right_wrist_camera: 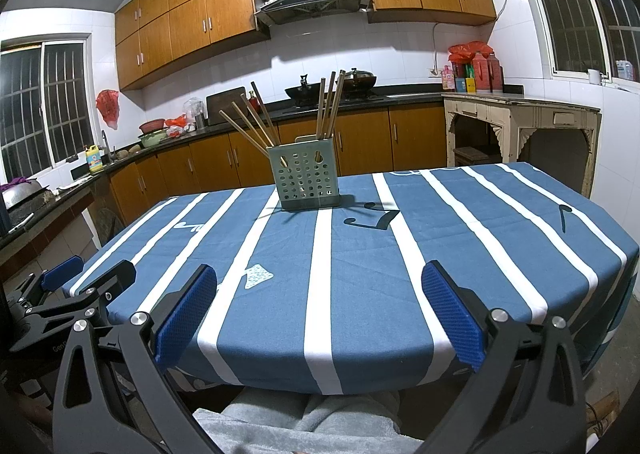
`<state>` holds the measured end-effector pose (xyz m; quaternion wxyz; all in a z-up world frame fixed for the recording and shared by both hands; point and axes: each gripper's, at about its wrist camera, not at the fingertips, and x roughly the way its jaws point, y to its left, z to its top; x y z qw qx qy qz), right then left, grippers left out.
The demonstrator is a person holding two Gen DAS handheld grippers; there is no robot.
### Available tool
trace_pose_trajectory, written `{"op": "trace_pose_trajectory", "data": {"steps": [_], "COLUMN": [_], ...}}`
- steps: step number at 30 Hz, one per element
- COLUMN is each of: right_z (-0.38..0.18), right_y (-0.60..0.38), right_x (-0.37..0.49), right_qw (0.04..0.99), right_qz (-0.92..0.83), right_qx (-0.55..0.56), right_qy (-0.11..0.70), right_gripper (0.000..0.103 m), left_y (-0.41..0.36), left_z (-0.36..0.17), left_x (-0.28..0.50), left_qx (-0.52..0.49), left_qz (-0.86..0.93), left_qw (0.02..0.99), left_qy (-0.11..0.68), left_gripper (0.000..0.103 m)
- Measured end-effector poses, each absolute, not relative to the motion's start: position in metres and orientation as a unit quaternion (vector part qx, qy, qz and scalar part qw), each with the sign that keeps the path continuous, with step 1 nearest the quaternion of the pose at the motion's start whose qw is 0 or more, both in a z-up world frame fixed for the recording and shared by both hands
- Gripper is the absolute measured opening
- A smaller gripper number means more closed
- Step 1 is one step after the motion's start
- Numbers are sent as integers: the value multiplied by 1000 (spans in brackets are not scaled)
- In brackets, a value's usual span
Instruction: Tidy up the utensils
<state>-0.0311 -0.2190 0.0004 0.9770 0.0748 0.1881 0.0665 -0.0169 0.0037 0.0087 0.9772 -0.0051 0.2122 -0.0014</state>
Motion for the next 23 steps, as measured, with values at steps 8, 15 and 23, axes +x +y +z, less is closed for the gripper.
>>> {"op": "trace_pose_trajectory", "data": {"steps": [8,15,23], "right_z": [1,2,3], "right_y": [-219,-219,-219], "right_x": [-31,-31,-31], "right_qw": [977,977,977], "right_qz": [67,67,66], "right_qx": [75,74,75], "right_qy": [189,189,189], "right_gripper": [101,101,101], "left_y": [4,7,9], "left_z": [9,3,0], "left_x": [-17,-17,-16], "left_qx": [-6,-6,-9], "left_qz": [-1,0,0], "left_qw": [977,977,976], "left_qy": [213,213,216], "left_gripper": [99,99,99]}}
